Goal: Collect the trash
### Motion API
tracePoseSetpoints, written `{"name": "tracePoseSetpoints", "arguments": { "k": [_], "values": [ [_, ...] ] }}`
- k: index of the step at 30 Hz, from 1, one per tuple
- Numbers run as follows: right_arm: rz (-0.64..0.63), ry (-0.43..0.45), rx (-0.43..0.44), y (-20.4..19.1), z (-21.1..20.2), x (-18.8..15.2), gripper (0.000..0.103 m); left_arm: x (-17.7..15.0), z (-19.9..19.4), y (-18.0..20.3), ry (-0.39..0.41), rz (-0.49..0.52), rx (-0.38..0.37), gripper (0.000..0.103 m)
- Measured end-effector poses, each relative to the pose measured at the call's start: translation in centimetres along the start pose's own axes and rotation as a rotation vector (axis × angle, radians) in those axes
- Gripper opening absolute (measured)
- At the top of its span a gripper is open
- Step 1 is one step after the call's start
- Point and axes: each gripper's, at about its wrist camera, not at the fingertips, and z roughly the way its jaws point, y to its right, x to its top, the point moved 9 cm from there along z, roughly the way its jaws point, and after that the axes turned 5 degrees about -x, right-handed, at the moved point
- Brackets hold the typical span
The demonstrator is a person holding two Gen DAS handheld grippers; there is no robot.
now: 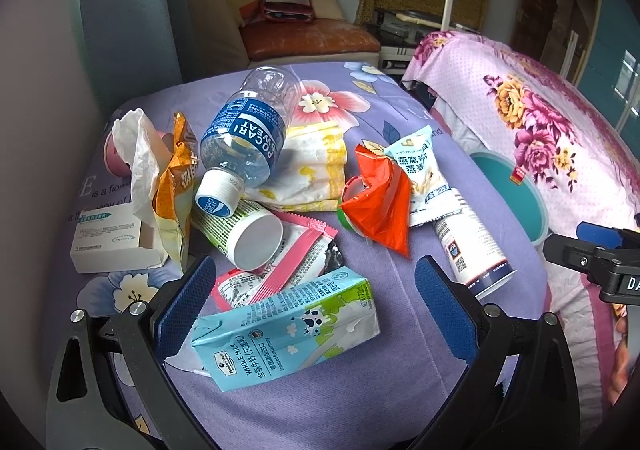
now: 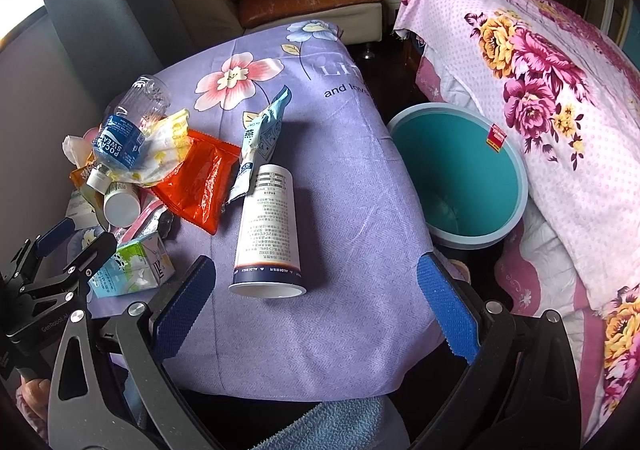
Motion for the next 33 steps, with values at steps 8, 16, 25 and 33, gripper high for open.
{"name": "tracePoseSetpoints", "arguments": {
  "k": [8, 16, 25, 33],
  "values": [
    [0.006, -0.044, 0.025, -0.4, 0.8, -0.6, 0.097, 0.2, 0.9, -1.5, -0.05, 0.076, -0.028, 0.1],
    [0.015, -0.084, 0.028, -0.8, 2.1, -1.3, 0.097, -1.8, 1.9, -4.0, -0.176, 0.237, -0.071, 0.1],
    [0.005, -0.135, 0.025, -1.5, 3.4, -2.1, 0.097, -4.4, 4.5, -2.7, -0.264, 0.399, -0.097, 0.1],
    [-0.015, -0.149, 0.037, -1.3, 4.5, -1.1, 0.097, -4.9, 5.4, -0.5, -0.261, 0.376, -0.175, 0.065]
  ]
}}
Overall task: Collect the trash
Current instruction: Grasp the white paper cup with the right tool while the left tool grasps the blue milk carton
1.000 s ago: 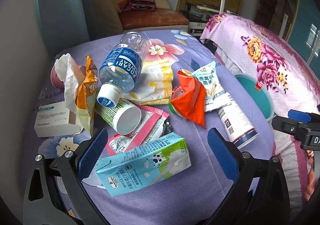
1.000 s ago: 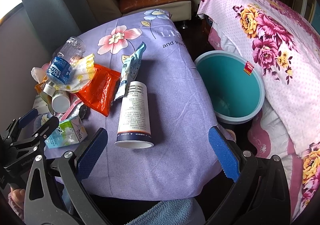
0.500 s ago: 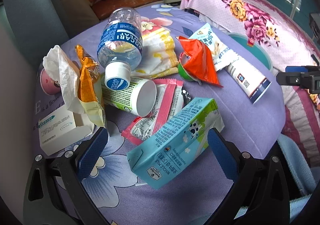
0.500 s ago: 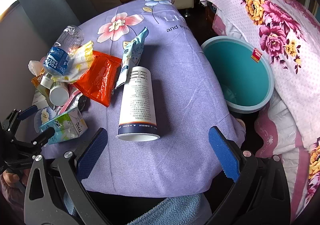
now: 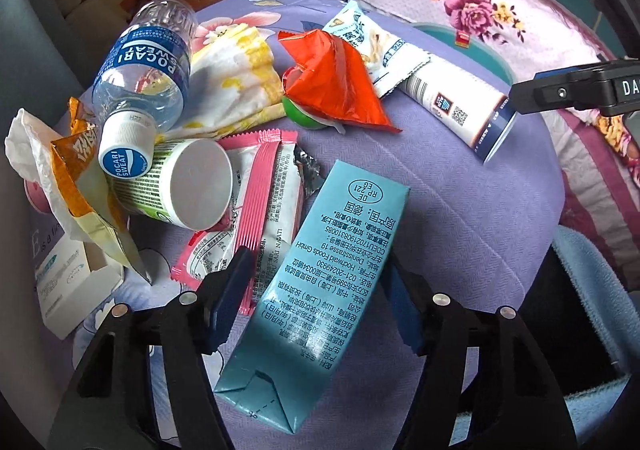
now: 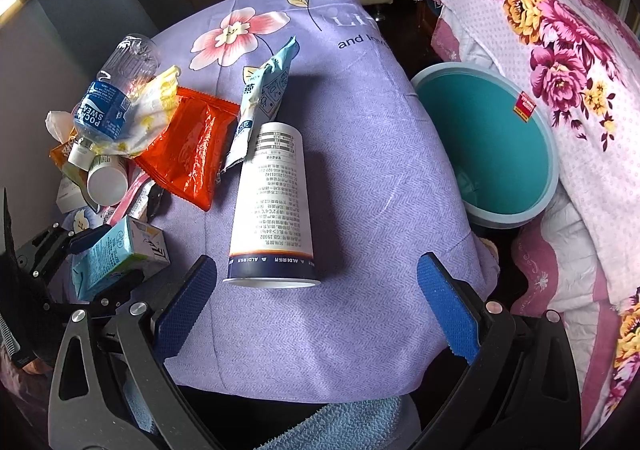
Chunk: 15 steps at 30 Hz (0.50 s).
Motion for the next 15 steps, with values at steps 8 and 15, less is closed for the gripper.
{"name": "tracePoseSetpoints", "arguments": {
  "k": [8, 15],
  "values": [
    [0.001, -0.081, 0.118, -2.0, 2.5, 2.1, 0.068, 0.0, 0.6, 1.2, -0.034, -0.093, -0.155, 0.055],
    [-0.007, -0.121, 0.144, -2.9, 4.5, 0.8, 0.048, 0.0, 1.8, 2.4, -0.072, -0.1, -0.164, 0.055]
  ]
}}
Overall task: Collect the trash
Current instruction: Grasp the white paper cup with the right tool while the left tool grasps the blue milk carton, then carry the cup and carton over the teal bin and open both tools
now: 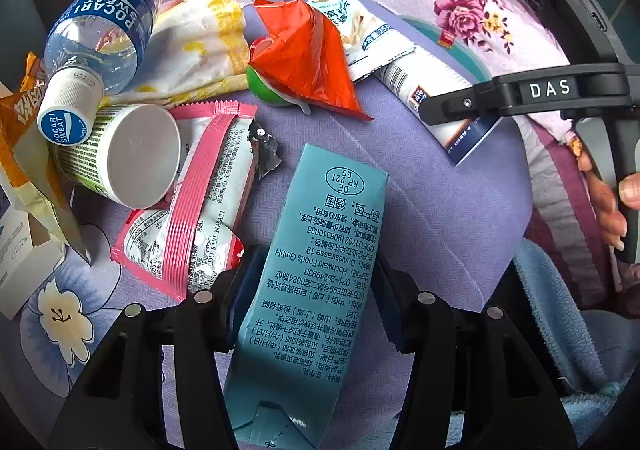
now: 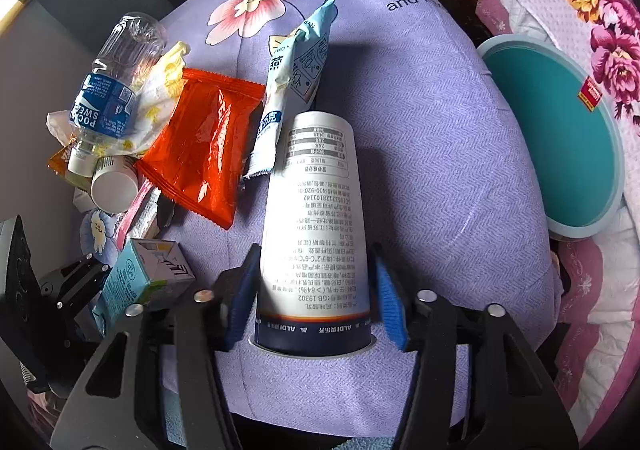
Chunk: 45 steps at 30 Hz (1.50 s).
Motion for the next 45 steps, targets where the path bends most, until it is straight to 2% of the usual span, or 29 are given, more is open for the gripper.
{"name": "tracePoseSetpoints", "arguments": {
  "k": [3, 6, 13, 15, 17, 19, 21, 26, 27, 28, 30, 31, 33, 36, 41, 45],
  "values": [
    [-0.017, -0.002, -0.005, 0.1, -0.3, -0.8, 0.048, 0.6, -0.2, 0.4, 0.009, -0.046, -0.059, 0.044],
    [-0.011, -0.016, 0.006, 0.4, -0.6, -1.7, 0.048, 1.3, -0.4, 0.9, 0.024, -0.064, -0.098, 0.043],
    [-0.013, -0.025, 0.008, 0.7, -0.7, -1.8, 0.049, 2.0, 0.6, 0.8, 0.015, -0.089, -0.056, 0.044],
    [-0.023, -0.026, 0.013, 0.4, -0.7, -1.6, 0.053, 2.0, 0.6, 0.6, 0.011, -0.1, -0.048, 0.044],
    [-0.04, -0.02, 0.01, 0.0, -0.7, -1.4, 0.065, 1.6, 0.2, 0.1, 0.004, -0.1, -0.036, 0.046],
    [-0.049, -0.015, 0.007, -0.2, -0.5, -1.2, 0.067, 0.9, -0.2, -0.8, 0.001, -0.099, -0.018, 0.062],
    [-0.055, -0.017, 0.019, -0.4, -0.3, -1.0, 0.067, -0.1, -0.6, -2.0, -0.006, -0.108, 0.001, 0.067],
    [-0.055, -0.005, 0.034, -0.5, 0.4, -0.7, 0.065, -0.8, -0.4, -2.8, -0.026, -0.143, 0.027, 0.067],
    [-0.057, 0.01, 0.028, -0.4, 0.4, -0.6, 0.061, -0.6, -0.4, -2.6, -0.023, -0.143, 0.032, 0.066],
    [-0.058, 0.018, 0.023, -0.3, 0.4, -0.5, 0.047, -0.5, -0.4, -2.2, -0.02, -0.142, 0.033, 0.059],
    [-0.059, 0.027, 0.032, -0.3, 0.2, -0.8, 0.047, -0.2, -0.4, -1.5, -0.017, -0.136, 0.038, 0.046],
    [-0.066, 0.031, 0.033, -0.3, 0.2, -1.0, 0.047, -0.2, -0.6, -1.3, -0.01, -0.131, 0.049, 0.043],
    [-0.074, 0.037, 0.036, -0.4, 0.1, -1.5, 0.047, 0.0, -1.0, -0.4, 0.001, -0.119, 0.036, 0.041],
    [-0.057, 0.04, 0.06, -0.3, -0.1, -1.9, 0.047, 0.1, -1.0, 1.3, -0.003, -0.106, -0.022, 0.04],
    [-0.011, 0.078, 0.113, 0.4, -1.8, -1.5, 0.047, 0.9, -0.9, 2.4, 0.004, -0.124, -0.019, 0.04],
    [0.022, 0.125, 0.152, 1.2, -4.1, -0.9, 0.047, 2.4, -2.6, 2.7, 0.045, -0.144, -0.029, 0.04]
  ]
}}
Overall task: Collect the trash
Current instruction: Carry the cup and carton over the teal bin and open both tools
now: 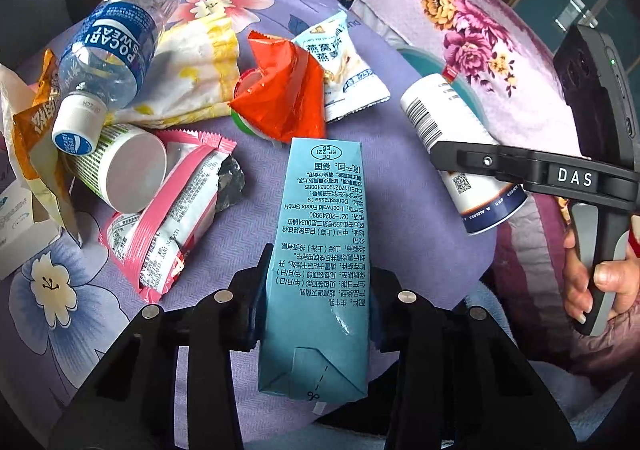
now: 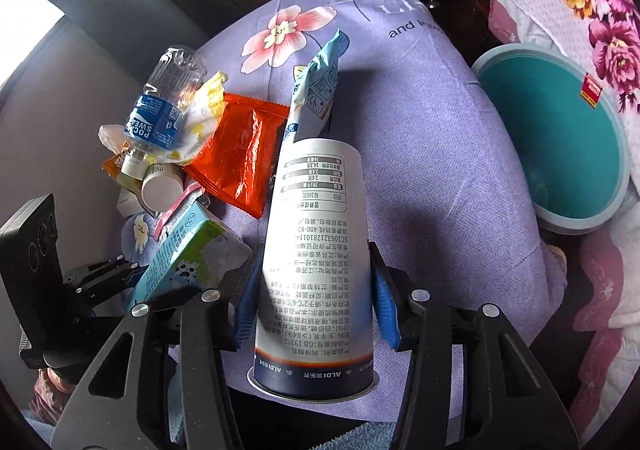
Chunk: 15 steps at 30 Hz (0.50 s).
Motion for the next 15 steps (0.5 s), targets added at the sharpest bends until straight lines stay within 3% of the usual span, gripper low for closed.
{"name": "tracePoseSetpoints", "arguments": {
  "k": [9, 15],
  "values": [
    [0.1, 0.15, 0.014, 3.9, -5.4, 3.8, 0.047, 5.6, -2.4, 4.1, 0.093, 0.072, -0.025, 0.04],
    [0.237, 0.257, -0.048, 11.2, -8.8, 5.7, 0.047, 10.6, 1.2, 8.7, 0.065, 0.15, -0.024, 0.04]
  ]
}}
